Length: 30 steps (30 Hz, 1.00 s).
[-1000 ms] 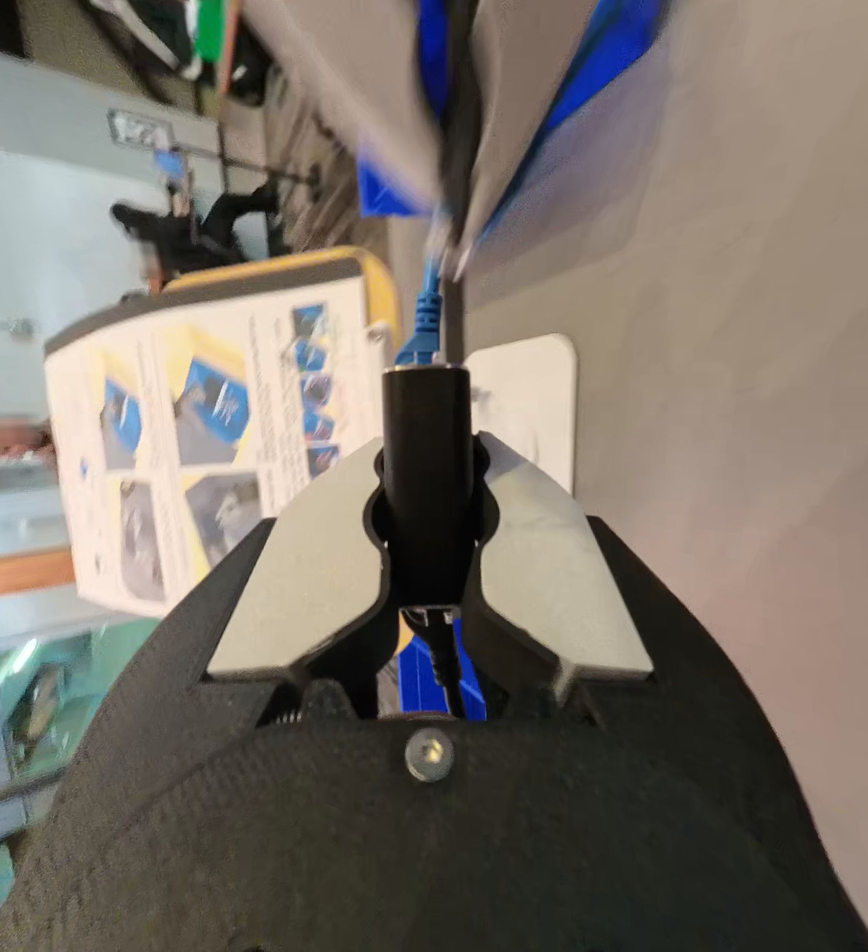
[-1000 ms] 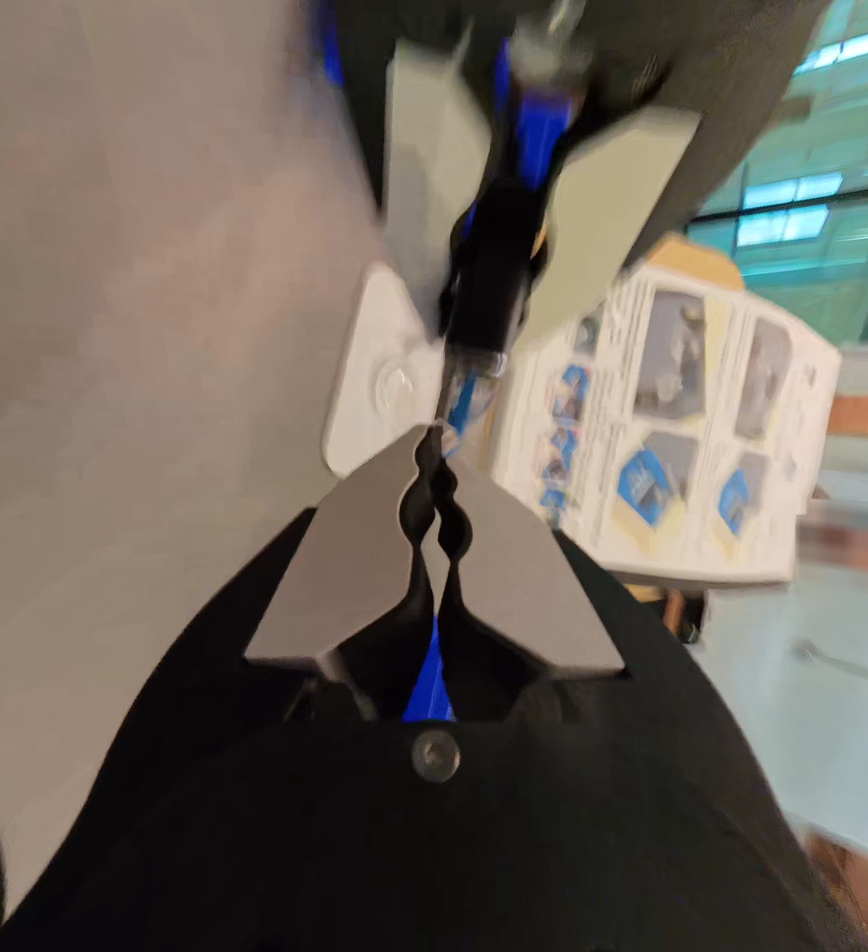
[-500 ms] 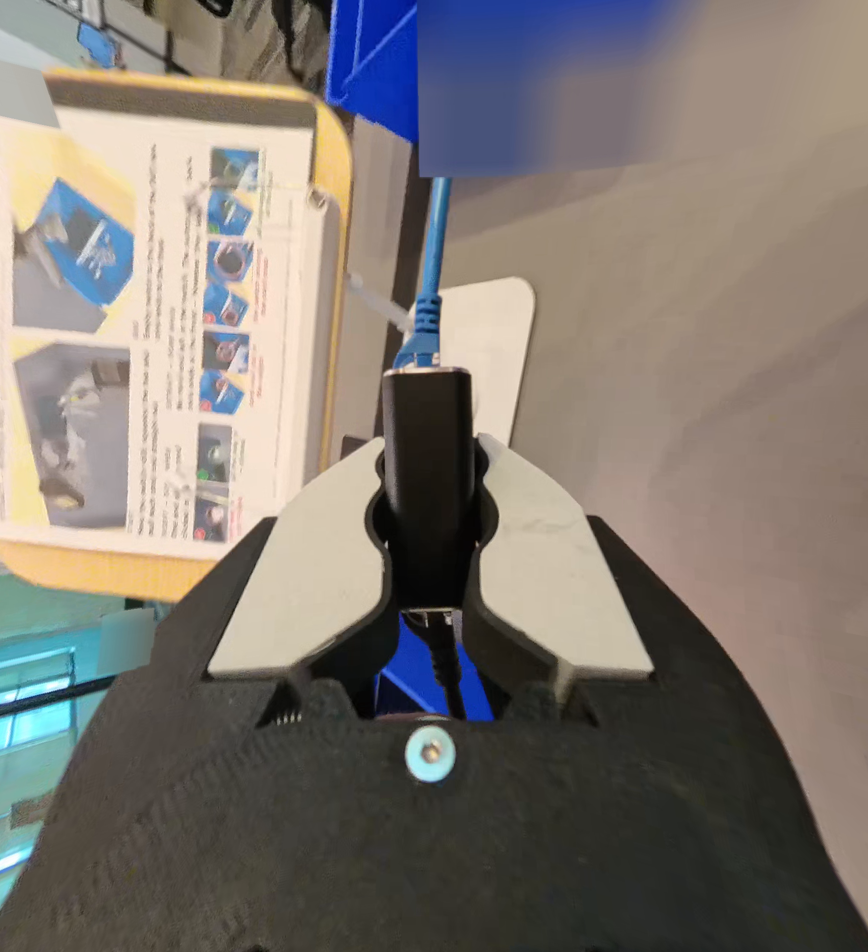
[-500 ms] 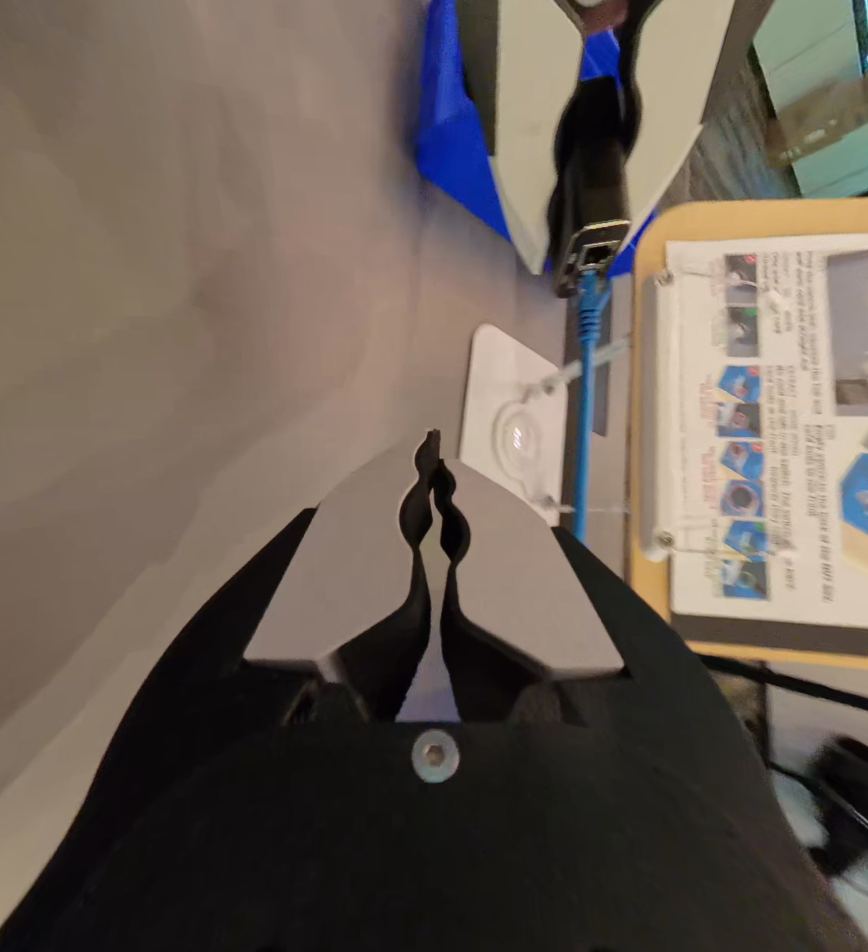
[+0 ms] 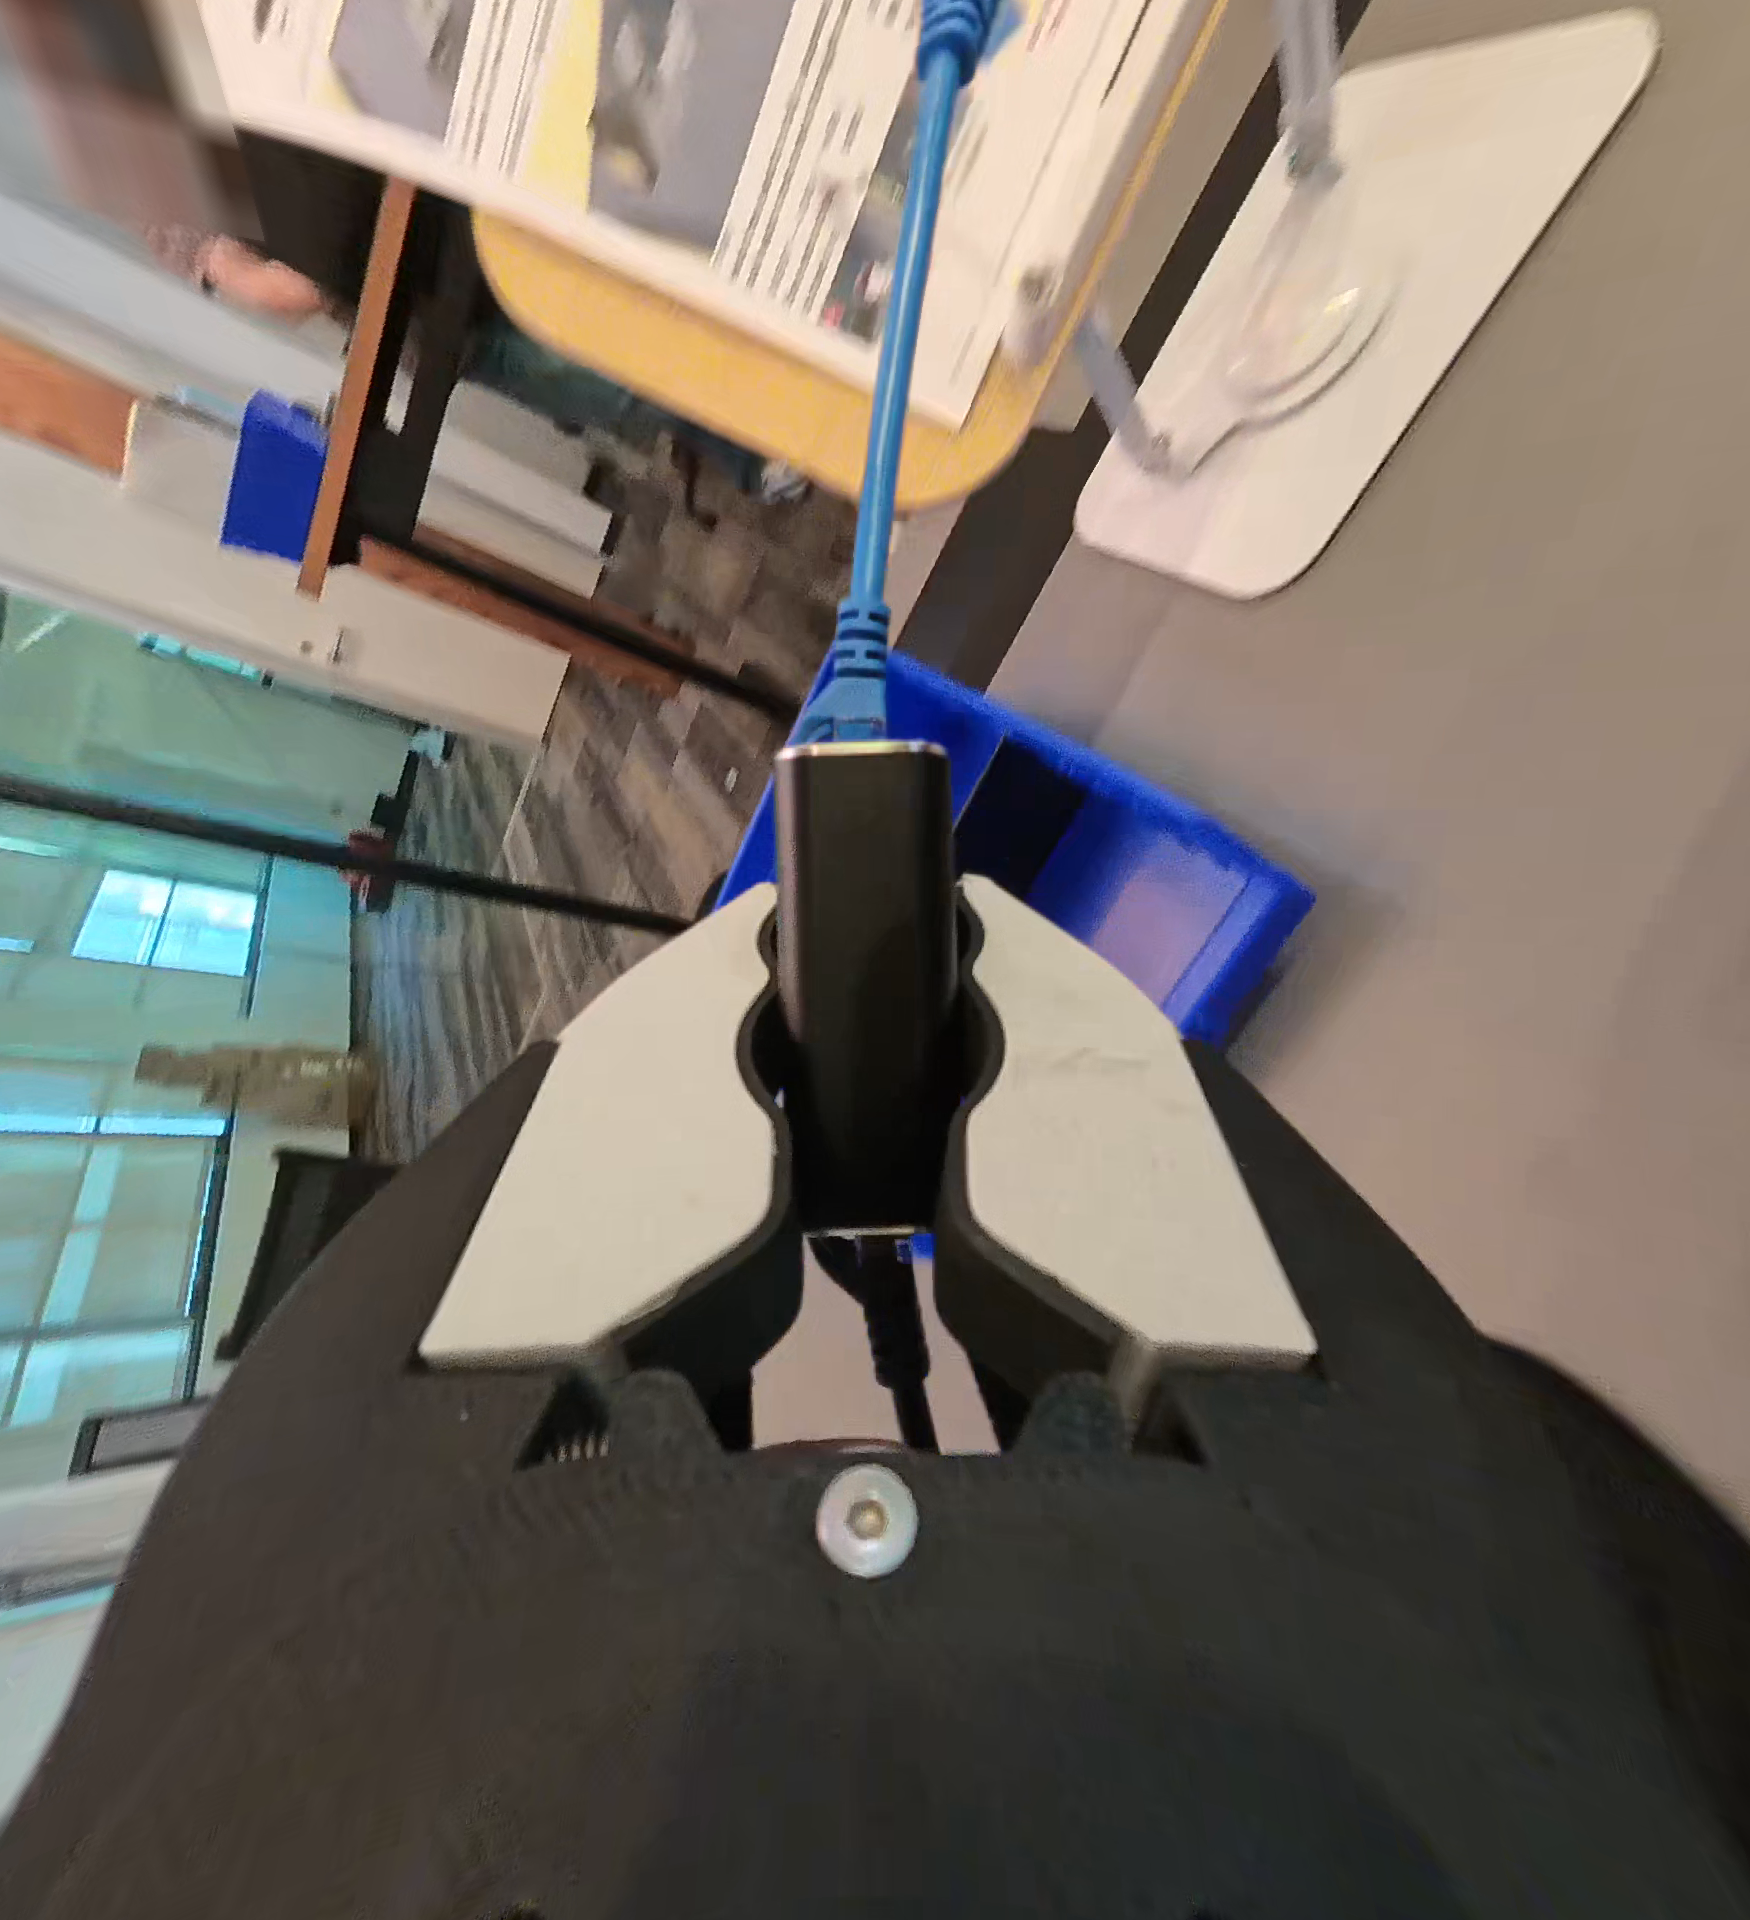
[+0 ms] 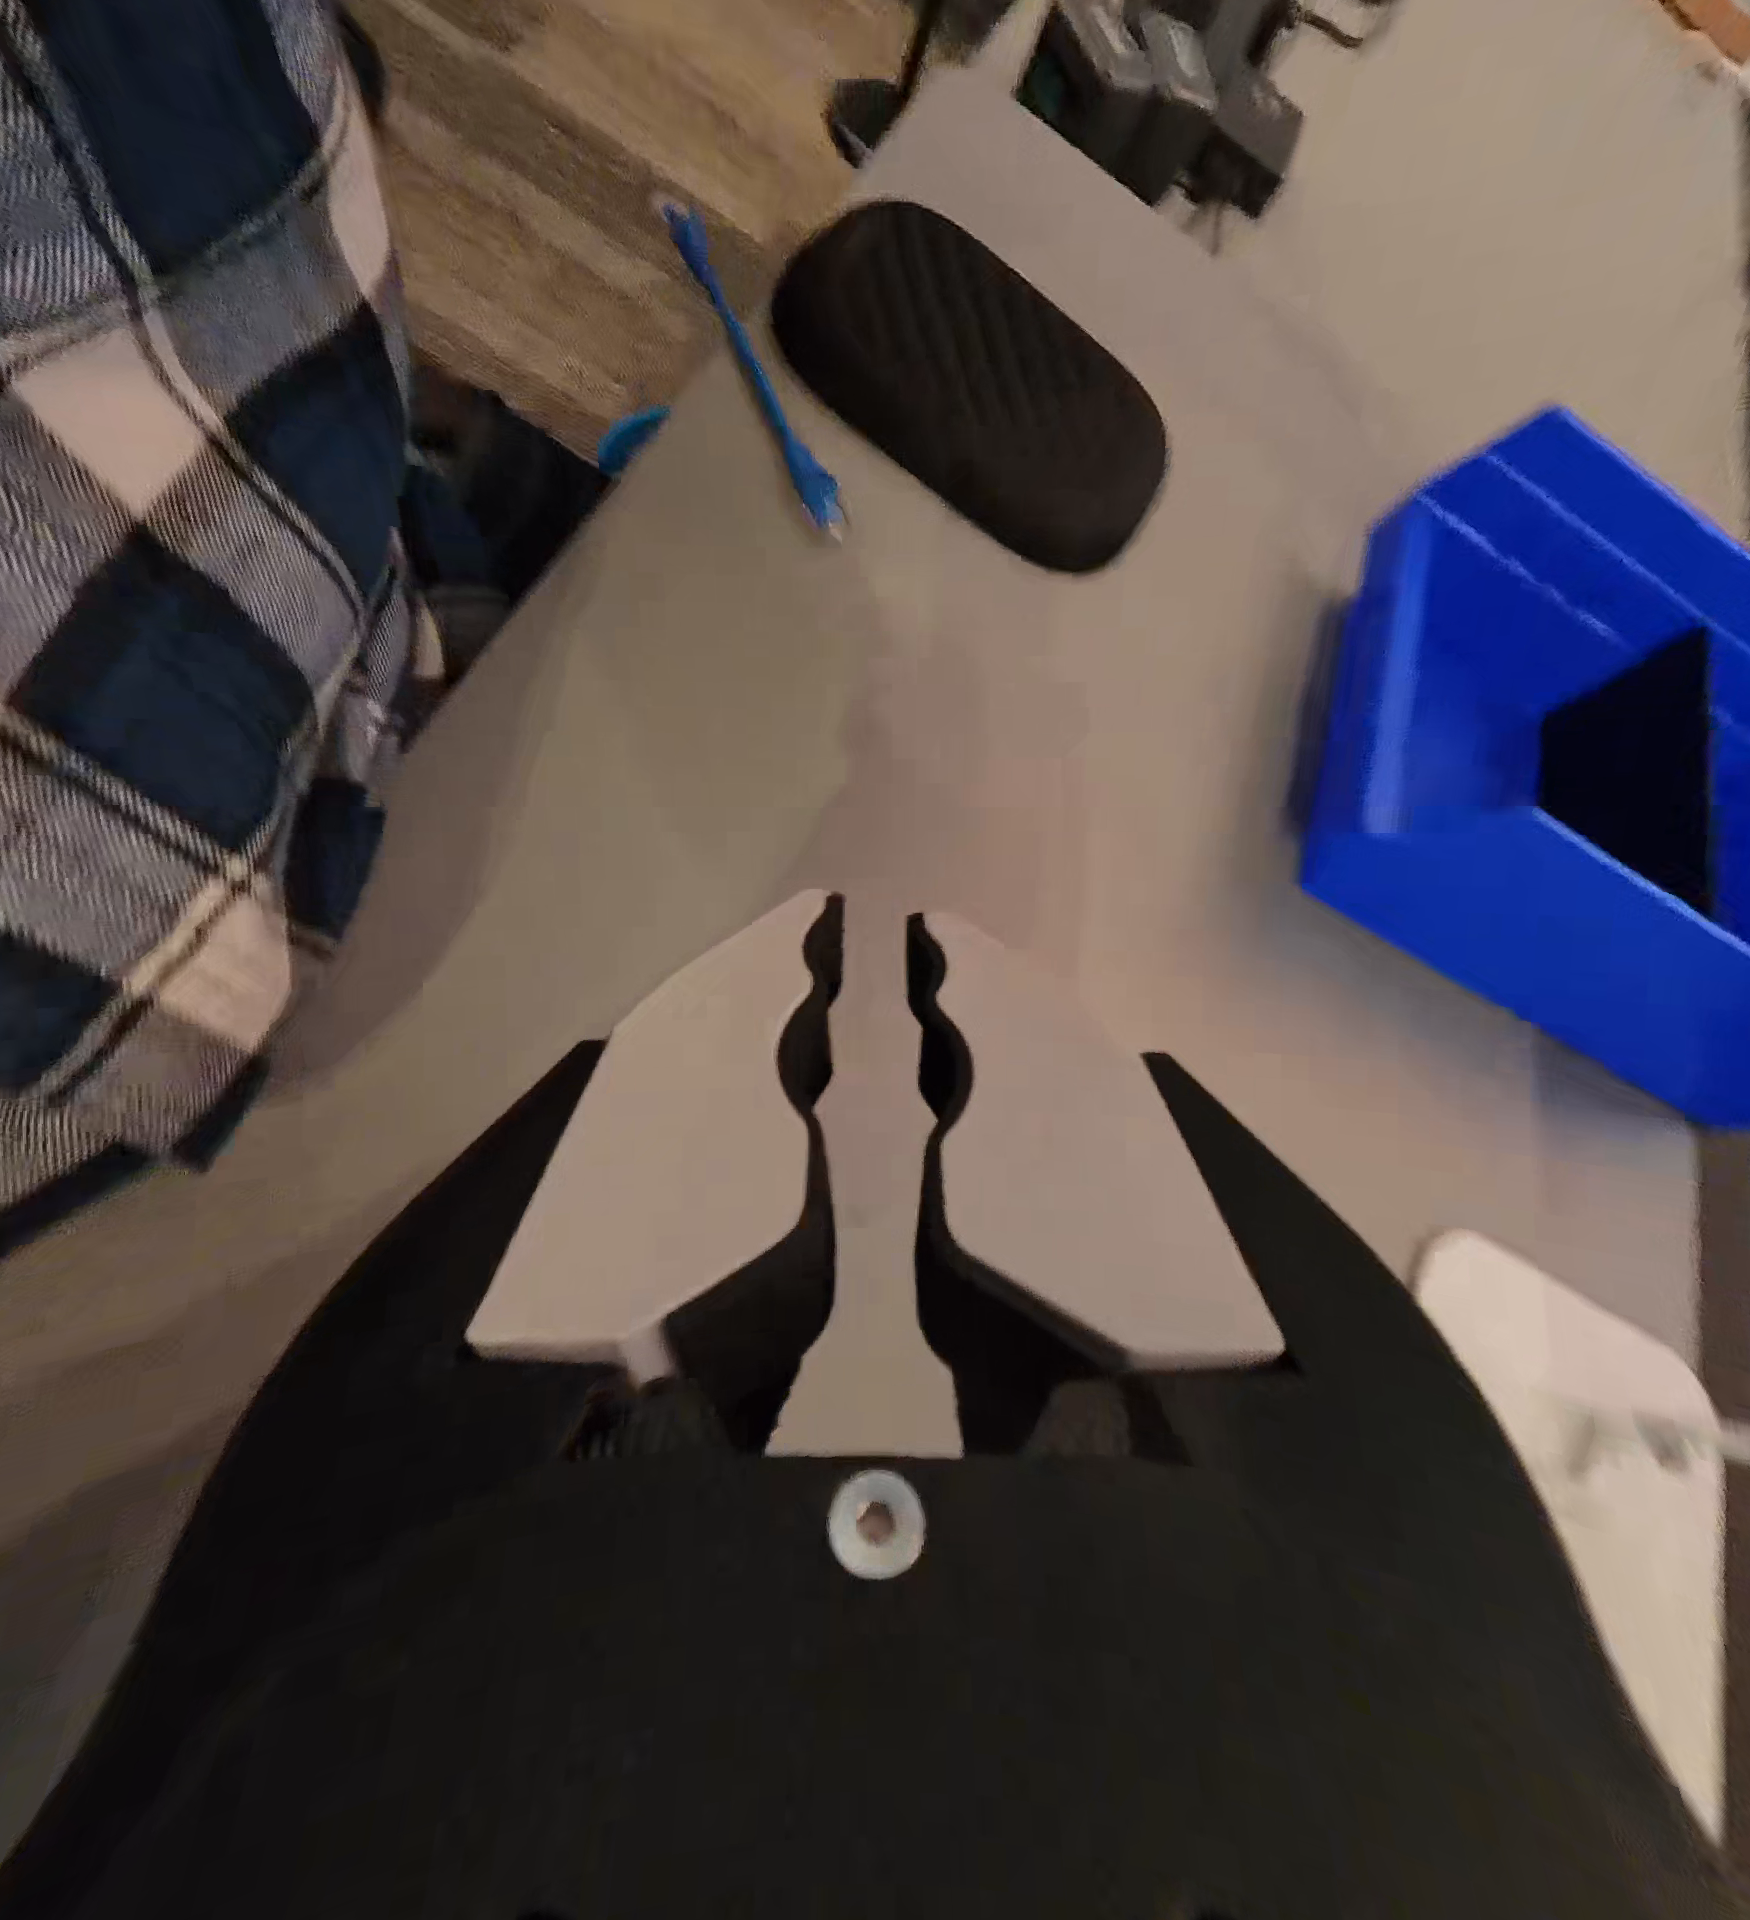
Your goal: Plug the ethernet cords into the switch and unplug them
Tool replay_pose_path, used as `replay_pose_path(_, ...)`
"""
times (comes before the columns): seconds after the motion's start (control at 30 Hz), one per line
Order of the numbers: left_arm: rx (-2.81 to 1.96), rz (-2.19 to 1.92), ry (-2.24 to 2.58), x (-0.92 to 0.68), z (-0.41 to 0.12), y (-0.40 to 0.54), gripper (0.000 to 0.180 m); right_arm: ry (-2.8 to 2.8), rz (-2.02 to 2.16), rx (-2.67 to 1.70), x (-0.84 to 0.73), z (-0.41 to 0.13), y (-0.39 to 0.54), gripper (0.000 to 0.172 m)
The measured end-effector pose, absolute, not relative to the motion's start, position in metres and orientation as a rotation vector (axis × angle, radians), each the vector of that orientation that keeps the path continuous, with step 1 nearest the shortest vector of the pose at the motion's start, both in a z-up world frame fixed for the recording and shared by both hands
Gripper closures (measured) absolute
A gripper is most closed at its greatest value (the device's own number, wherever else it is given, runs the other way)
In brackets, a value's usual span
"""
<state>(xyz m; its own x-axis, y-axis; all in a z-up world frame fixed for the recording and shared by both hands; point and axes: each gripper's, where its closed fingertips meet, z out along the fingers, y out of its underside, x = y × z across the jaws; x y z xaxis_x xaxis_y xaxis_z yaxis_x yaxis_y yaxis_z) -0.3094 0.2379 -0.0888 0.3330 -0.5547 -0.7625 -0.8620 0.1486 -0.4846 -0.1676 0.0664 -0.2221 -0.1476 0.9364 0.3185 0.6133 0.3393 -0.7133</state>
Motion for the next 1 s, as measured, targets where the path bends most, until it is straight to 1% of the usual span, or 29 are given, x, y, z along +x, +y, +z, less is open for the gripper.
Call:
replay_pose_path(0.03,-1.542,0.369,1.316,-0.324,-0.089,0.231,0.154,-1.885,0.565,-1.346,-0.184,-0.226,0.063,0.154)
replay_pose_path(0.1,-1.561,0.379,1.274,-0.347,-0.09,0.218,0.154,-1.931,0.587,-1.318,-0.213,-0.236,0.058,0.148)
replay_pose_path(0.17,-1.551,0.393,1.253,-0.363,-0.092,0.206,0.154,-1.957,0.671,-1.288,-0.243,-0.244,0.051,0.147)
replay_pose_path(0.3,-1.568,0.447,1.23,-0.388,-0.103,0.192,0.154,-2.039,0.72,-1.214,-0.303,-0.273,0.041,0.132)
replay_pose_path(0.43,-1.595,0.448,1.22,-0.402,-0.116,0.186,0.154,-2.164,0.725,-1.213,-0.347,-0.309,0.036,0.128)
replay_pose_path(0.53,-1.606,0.443,1.218,-0.408,-0.123,0.184,0.154,-2.185,0.809,-1.244,-0.37,-0.322,0.035,0.13)
replay_pose_path(0.73,-1.59,0.417,1.219,-0.407,-0.13,0.186,0.154,-2.251,0.777,-1.299,-0.384,-0.343,0.046,0.136)
replay_pose_path(0.8,-1.584,0.415,1.227,-0.405,-0.133,0.189,0.154,-2.263,0.827,-1.31,-0.384,-0.344,0.043,0.154)
replay_pose_path(0.83,-1.583,0.408,1.229,-0.403,-0.135,0.19,0.154,-2.268,0.827,-1.298,-0.384,-0.344,0.043,0.159)
replay_pose_path(1.0,-1.547,0.405,1.259,-0.39,-0.14,0.195,0.154,-2.281,0.77,-1.293,-0.372,-0.345,0.049,0.159)
